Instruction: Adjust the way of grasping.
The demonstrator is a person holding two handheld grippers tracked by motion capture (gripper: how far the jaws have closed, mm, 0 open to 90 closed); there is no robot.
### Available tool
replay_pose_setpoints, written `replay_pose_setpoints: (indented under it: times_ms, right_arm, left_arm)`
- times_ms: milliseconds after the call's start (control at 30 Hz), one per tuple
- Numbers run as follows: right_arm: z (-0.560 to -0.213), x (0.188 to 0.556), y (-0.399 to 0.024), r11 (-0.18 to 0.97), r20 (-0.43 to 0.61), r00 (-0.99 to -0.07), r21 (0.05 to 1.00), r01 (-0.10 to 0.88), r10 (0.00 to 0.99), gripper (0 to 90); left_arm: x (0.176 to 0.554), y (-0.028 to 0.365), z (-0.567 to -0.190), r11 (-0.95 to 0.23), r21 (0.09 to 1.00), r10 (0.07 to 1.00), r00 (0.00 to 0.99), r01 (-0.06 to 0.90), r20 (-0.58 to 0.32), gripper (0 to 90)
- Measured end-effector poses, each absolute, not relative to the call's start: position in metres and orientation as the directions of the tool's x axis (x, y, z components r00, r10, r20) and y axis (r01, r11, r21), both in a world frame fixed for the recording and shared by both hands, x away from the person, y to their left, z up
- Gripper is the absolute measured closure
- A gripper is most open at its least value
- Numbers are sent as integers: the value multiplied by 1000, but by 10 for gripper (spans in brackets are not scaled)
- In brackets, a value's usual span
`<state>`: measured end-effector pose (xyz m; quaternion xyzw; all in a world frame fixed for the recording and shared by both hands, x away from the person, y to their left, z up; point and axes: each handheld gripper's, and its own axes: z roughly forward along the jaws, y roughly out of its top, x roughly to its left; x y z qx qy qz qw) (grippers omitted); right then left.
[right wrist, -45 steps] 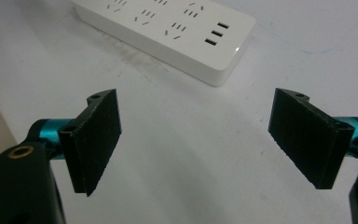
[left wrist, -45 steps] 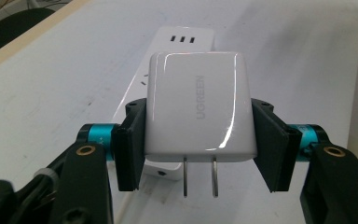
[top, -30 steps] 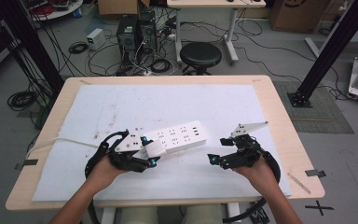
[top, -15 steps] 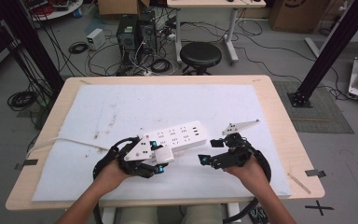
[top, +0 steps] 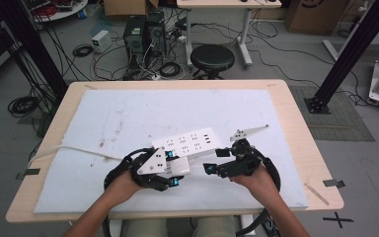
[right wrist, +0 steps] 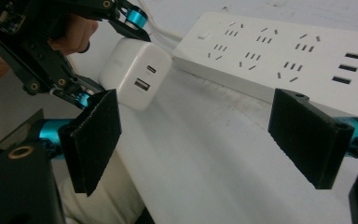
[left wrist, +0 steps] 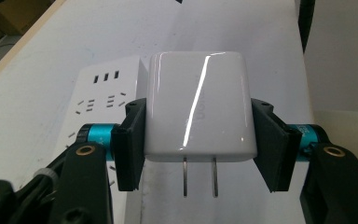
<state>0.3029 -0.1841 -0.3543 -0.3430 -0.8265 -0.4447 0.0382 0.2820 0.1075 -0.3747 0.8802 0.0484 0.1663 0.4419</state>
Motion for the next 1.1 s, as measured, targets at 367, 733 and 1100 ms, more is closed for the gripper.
replay_pose_setpoints:
  times_ms: [367, 733, 1100]
  right_arm:
    - [-355, 303, -172, 348, 469, -753, 685, 640, 461, 173]
    - [-363, 306, -164, 335, 564, -714, 635, 696, 416, 174]
    - [-373, 311, -158, 305, 638, -671, 599, 741, 378, 223]
  left_arm:
    - [280, 99, -378, -593, 799, 216, 936, -99, 276, 425]
    - [278, 94, -379, -567, 815, 206, 936, -123, 284, 425]
    - [277, 92, -377, -545, 828, 205, 935, -135, 287, 425]
